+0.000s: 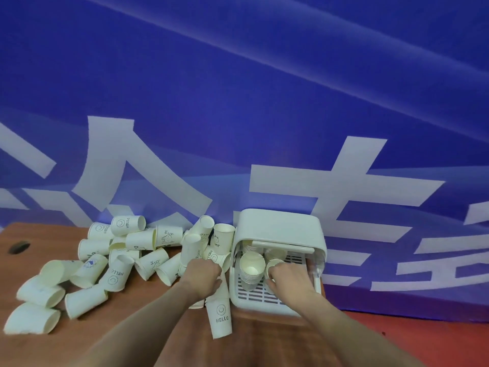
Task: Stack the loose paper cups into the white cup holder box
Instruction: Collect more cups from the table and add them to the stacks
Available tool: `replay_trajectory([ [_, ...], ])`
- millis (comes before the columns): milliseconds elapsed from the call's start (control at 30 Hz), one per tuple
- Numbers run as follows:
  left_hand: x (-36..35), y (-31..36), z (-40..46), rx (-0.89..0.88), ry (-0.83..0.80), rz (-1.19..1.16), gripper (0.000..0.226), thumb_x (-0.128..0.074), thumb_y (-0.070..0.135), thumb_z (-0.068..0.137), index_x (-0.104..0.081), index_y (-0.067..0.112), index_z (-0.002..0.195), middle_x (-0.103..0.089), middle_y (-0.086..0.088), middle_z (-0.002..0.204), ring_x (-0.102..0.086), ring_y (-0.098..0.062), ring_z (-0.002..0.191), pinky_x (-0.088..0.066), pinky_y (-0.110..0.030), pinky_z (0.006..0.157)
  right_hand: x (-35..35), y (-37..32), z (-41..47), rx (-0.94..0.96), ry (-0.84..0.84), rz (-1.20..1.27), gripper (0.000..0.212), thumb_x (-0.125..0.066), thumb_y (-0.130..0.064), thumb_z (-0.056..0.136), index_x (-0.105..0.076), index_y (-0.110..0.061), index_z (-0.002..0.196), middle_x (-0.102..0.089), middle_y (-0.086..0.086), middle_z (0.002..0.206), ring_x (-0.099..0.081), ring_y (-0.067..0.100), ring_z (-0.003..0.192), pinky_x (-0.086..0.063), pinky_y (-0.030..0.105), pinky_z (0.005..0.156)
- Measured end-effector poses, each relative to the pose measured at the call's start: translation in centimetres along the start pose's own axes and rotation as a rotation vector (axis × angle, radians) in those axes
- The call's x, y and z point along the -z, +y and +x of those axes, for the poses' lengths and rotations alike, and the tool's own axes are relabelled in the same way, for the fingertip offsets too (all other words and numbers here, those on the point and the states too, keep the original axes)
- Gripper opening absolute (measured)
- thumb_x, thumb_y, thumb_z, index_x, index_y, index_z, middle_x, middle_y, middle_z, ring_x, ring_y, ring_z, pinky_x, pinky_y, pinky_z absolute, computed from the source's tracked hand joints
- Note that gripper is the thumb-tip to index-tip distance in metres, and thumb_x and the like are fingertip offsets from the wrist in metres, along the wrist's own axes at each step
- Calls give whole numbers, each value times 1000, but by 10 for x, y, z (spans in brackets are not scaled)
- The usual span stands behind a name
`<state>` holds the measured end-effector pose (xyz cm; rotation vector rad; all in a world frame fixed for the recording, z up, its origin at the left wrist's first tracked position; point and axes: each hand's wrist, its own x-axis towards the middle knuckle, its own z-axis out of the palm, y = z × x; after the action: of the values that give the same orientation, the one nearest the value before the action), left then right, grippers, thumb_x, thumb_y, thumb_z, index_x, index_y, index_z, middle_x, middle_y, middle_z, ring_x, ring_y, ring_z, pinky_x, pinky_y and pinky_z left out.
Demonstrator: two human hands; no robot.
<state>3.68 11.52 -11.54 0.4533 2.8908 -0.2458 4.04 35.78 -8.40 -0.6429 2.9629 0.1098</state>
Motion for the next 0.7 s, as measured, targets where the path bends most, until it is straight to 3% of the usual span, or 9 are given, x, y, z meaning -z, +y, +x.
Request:
replay_trajectory([
  [200, 3, -28, -37, 72, 16, -22, 36, -45, 43, 96, -64, 20, 115, -66, -5, 110, -63, -26, 100, -44, -33, 76, 16, -47, 5, 85, 47, 13, 27, -44, -27, 92, -66, -12, 91, -68, 10, 92, -64, 35, 87, -34, 33, 62],
  [467, -9, -88, -86, 208, -35, -57, 30, -45, 39, 94, -66, 20, 104, -67, -4, 106, -63, -25, 97, -40, -34, 74, 17, -108, 28, 180, 56, 20, 29, -44, -33, 94, -65, -13, 97, -68, 10, 99, -62, 33, 95, -40, 35, 70],
  [600, -17, -120, -99, 285, -79, -88, 24, -43, 29, 93, -62, 16, 91, -61, -4, 89, -59, -23, 79, -40, -32, 65, 12, -132, 46, 187, 35, 25, 28, -44, -33, 95, -65, -14, 97, -67, 8, 98, -63, 31, 93, -42, 35, 69],
  [700, -28, -137, -100, 303, -92, -129, 20, -42, 29, 93, -58, 19, 85, -63, -4, 90, -63, -24, 86, -37, -31, 64, 4, -145, 54, 172, 8, 18, 25, -43, -30, 95, -64, -15, 94, -67, 7, 97, -64, 32, 92, -36, 33, 65],
])
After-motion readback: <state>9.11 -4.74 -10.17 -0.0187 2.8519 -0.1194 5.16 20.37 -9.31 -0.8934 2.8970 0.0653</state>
